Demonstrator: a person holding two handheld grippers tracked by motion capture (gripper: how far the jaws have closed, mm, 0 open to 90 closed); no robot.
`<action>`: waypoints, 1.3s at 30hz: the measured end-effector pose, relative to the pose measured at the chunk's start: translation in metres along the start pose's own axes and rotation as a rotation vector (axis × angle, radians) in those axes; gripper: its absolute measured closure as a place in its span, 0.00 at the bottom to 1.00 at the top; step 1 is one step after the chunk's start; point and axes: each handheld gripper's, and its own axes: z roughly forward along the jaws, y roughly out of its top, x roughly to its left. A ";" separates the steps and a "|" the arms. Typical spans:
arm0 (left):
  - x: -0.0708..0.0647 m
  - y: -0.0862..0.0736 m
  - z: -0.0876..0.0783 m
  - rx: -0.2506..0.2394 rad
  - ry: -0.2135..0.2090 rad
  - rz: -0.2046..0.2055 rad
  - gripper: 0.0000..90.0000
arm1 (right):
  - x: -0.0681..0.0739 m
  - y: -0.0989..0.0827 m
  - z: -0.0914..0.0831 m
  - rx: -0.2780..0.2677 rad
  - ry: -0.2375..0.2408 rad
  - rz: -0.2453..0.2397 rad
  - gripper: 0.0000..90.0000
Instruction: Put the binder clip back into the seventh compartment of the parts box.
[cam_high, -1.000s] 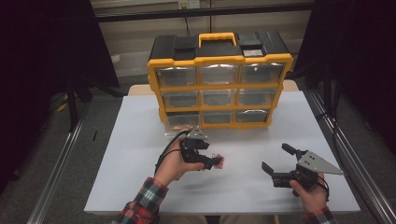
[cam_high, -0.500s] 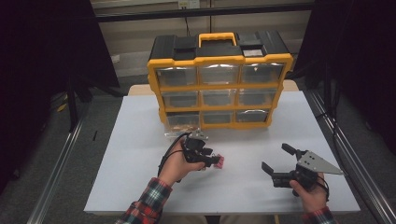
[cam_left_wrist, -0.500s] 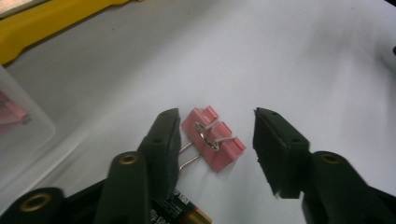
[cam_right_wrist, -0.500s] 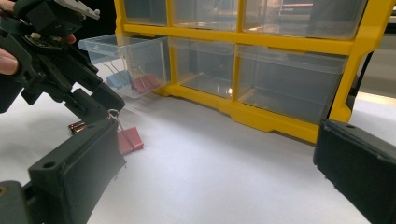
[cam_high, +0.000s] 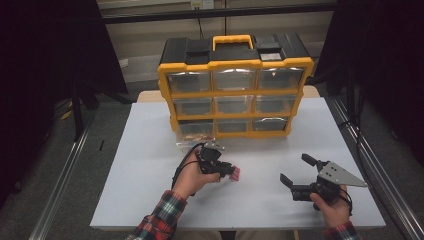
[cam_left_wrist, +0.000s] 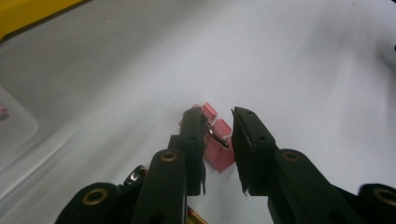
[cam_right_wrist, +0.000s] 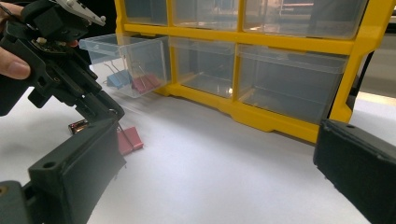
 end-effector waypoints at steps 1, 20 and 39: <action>0.000 -0.001 0.001 -0.006 -0.004 -0.001 0.83 | 0.000 0.000 0.000 0.001 0.001 0.000 0.00; -0.006 0.000 0.006 -0.001 -0.049 -0.022 0.95 | 0.000 0.000 0.000 -0.001 0.002 -0.001 0.00; -0.009 0.010 -0.004 -0.001 -0.052 -0.017 1.00 | 0.000 0.000 0.000 -0.002 0.002 -0.002 0.00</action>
